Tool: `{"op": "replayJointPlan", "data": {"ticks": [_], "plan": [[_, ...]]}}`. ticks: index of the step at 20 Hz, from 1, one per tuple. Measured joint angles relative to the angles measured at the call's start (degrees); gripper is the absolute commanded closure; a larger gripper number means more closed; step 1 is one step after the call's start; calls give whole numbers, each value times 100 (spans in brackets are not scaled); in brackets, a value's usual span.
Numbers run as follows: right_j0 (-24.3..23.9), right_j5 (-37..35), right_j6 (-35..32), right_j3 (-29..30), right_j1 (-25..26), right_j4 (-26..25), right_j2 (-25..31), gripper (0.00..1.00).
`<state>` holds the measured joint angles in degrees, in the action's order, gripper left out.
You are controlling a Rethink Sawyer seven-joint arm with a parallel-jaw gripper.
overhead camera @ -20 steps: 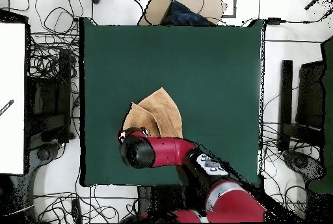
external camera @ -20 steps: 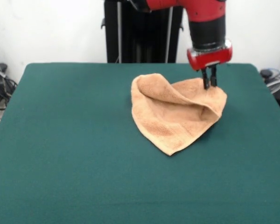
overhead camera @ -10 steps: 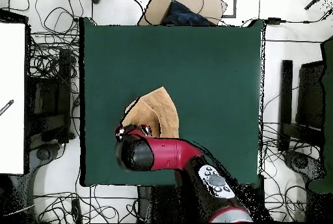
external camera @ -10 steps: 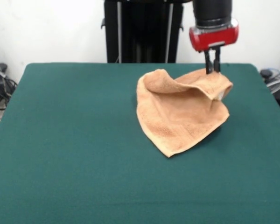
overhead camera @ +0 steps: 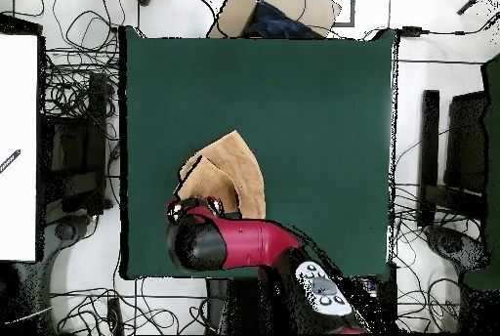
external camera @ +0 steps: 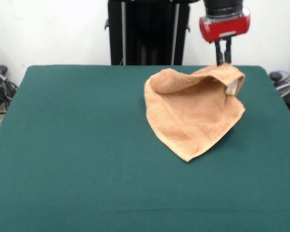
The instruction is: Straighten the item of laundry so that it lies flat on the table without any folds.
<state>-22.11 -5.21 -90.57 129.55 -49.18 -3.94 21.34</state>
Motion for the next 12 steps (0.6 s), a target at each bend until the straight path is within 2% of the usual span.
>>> {"op": "replayJointPlan", "data": {"ticks": [5, 12], "plan": [[-183, -45, -19, 516, -579, 234, 176, 100], [-457, -777, -19, 991, -1910, 1181, 479, 100]]}}
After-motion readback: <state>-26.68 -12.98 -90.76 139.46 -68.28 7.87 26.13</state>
